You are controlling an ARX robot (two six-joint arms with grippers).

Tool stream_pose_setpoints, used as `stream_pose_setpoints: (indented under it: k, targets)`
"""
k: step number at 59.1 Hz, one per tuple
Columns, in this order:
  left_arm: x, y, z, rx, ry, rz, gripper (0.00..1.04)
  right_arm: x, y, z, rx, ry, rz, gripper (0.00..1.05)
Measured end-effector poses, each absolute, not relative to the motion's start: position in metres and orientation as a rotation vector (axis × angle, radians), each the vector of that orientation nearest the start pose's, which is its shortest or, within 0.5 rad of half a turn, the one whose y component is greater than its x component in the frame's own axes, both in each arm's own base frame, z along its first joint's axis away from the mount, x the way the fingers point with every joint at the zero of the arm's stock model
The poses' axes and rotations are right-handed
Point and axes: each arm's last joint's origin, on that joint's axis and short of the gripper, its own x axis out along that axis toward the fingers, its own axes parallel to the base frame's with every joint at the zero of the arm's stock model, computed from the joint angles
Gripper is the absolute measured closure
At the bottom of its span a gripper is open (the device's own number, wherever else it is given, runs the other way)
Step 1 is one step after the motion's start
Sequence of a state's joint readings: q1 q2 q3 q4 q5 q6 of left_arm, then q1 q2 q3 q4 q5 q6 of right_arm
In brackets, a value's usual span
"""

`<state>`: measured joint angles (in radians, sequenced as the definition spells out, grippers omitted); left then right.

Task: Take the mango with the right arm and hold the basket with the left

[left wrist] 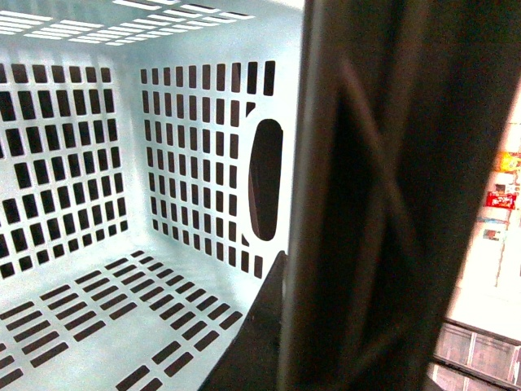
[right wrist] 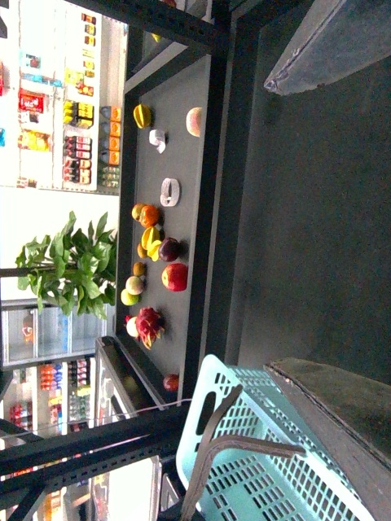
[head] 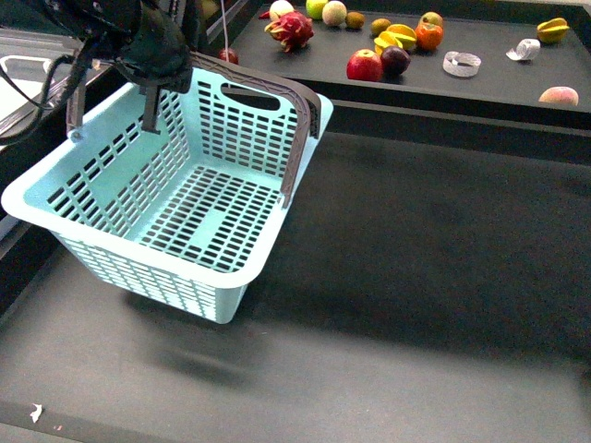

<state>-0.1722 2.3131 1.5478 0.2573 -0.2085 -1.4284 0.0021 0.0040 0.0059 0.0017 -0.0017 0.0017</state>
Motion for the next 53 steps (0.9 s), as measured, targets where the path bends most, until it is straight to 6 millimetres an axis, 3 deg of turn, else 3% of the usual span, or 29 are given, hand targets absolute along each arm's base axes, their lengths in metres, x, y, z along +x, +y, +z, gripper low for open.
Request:
stream_pose_setpoints:
  k: [19, 35, 43, 53]
  targets:
    - [0.442, -0.055, 0.186, -1.300, 0.310, 0.330, 0.99, 0.098, 0.000, 0.165, 0.002, -0.003, 0.003, 0.08]
    - [0.386, -0.047, 0.216, -1.236, 0.278, 0.300, 0.99, 0.098, 0.000, 0.165, 0.002, -0.004, 0.003, 0.08]
    - [0.359, -0.055, 0.223, -1.182, 0.276, 0.270, 0.99, 0.098, 0.000, 0.165, 0.002, -0.003, 0.004, 0.08]
    - [0.317, -0.088, 0.222, -1.012, 0.279, 0.200, 0.99, 0.098, 0.000, 0.165, 0.002, -0.003, 0.004, 0.08]
